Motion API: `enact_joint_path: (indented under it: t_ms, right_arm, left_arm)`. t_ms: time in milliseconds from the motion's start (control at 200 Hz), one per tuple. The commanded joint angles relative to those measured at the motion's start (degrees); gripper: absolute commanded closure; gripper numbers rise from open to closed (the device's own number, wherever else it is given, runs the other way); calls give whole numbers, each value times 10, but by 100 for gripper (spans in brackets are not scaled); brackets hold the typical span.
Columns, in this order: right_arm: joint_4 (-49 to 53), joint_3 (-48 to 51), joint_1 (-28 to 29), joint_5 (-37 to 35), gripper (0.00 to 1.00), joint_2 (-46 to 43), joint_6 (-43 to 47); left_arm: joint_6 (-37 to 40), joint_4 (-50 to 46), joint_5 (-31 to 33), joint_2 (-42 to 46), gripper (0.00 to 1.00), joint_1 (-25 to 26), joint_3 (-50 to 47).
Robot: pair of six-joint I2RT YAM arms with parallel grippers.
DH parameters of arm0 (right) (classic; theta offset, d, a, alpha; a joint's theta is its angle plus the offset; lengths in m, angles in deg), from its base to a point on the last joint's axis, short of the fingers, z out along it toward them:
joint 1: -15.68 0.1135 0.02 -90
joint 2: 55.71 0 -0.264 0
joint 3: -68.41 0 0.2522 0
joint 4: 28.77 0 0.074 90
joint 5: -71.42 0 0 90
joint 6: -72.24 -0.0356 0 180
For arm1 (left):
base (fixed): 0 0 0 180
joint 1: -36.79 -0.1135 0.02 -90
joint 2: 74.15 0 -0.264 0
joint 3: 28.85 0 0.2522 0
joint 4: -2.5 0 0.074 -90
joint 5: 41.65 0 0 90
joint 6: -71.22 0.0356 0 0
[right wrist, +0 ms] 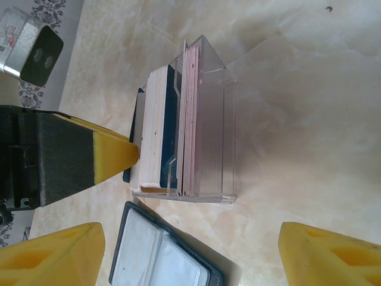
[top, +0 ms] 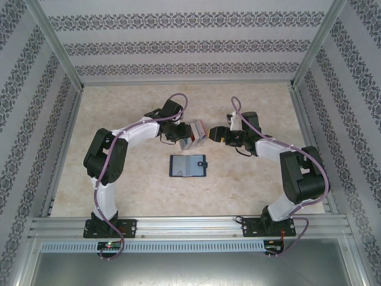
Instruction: Put the credit cards into the card holder
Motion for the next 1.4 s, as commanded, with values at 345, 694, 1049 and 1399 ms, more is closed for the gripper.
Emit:
enact_joint_path:
  t_ms: [345, 694, 1049, 1399]
  right_arm:
    - [0, -7, -5, 0, 23, 7, 14]
    - [5, -7, -6, 0, 23, 1, 15]
    - [22, 5, -2, -19, 23, -50, 2]
    - [50, 34, 41, -25, 24, -163, 10]
  left_arm:
    - [10, 4, -14, -3, 86, 11, 22]
    - [20, -29, -12, 27, 100, 11, 27]
    - [26, -113, 14, 68, 100, 10, 38]
    - [59, -99, -49, 172, 100, 10, 0]
